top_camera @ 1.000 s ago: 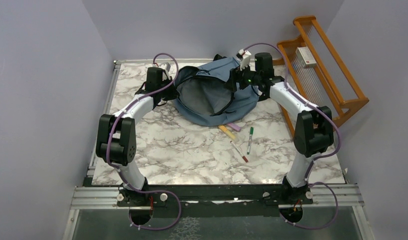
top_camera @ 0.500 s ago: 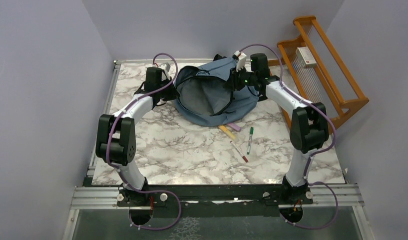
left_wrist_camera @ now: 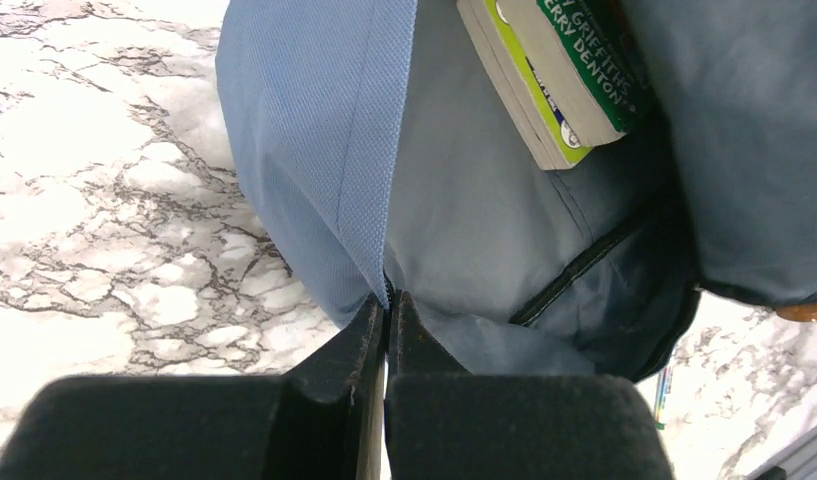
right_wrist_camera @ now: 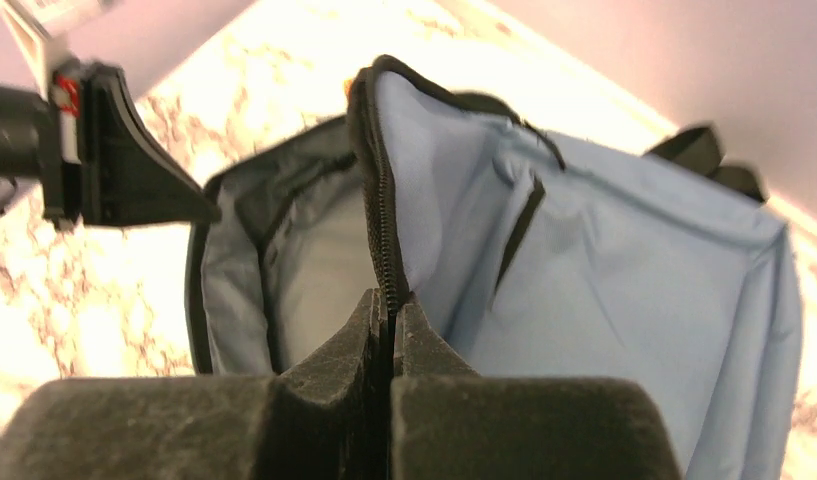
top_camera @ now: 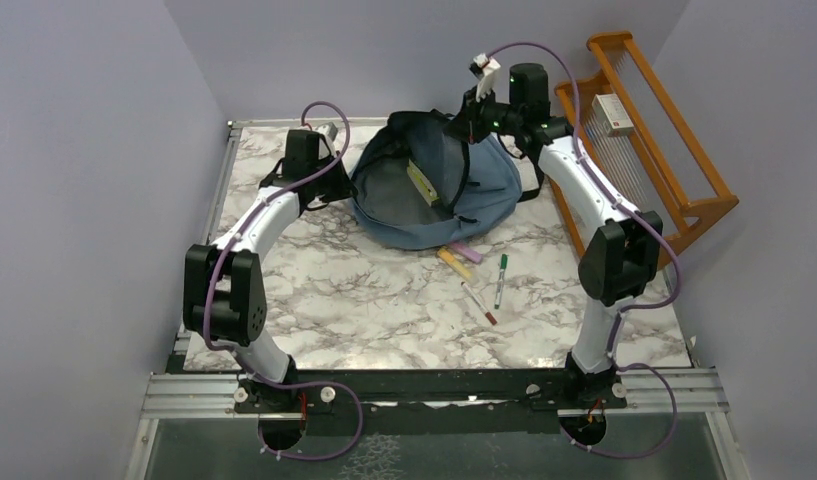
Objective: Pack the student bag
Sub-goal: Unzip the student bag at the center of the board.
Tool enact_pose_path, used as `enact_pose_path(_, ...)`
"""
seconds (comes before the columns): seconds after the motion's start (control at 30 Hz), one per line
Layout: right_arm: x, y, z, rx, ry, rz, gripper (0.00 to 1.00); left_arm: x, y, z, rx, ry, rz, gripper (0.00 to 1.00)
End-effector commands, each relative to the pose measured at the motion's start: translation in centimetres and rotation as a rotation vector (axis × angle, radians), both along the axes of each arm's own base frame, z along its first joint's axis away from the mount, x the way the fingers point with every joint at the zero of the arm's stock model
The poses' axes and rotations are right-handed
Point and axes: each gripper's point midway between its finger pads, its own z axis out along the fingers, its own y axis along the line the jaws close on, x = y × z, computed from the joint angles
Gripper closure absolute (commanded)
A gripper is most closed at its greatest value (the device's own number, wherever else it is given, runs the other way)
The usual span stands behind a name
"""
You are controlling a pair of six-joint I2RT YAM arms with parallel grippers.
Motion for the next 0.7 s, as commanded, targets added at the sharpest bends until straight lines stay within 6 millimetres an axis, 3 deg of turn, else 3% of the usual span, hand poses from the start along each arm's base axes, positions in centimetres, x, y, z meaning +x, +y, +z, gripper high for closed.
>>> enact_pose_path(0.0,-0.2,1.6,2.6,-0.049,-0.020,0.004,0.99,-1.5,-0.9,3.8,-0.057,-0.038,-0.033,1.00)
enact_pose_path(0.1,-1.4,3.8,2.0,-0.118,-0.025,0.026,0.99,-2.3,-1.0,4.2,-0.071,-0.036,-0.033,1.00)
enact_pose_path(0.3,-5.5,8.4,-1.3,-0.232,-0.014,0.094,0.97,-3.2,-0.9,4.4,-0.071,-0.030,-0.030,1.00)
enact_pose_path(0.53,-9.4,11.9,-4.8,-0.282,-0.017,0.182,0.92,-3.5,-0.7,4.2,-0.062,-0.027,-0.027,1.00)
enact_pose_path(0.67,-11.3,13.3,-6.1,-0.266,0.022,0.252,0.82,-3.5,-0.5,3.7,-0.046,-0.023,-0.024,1.00)
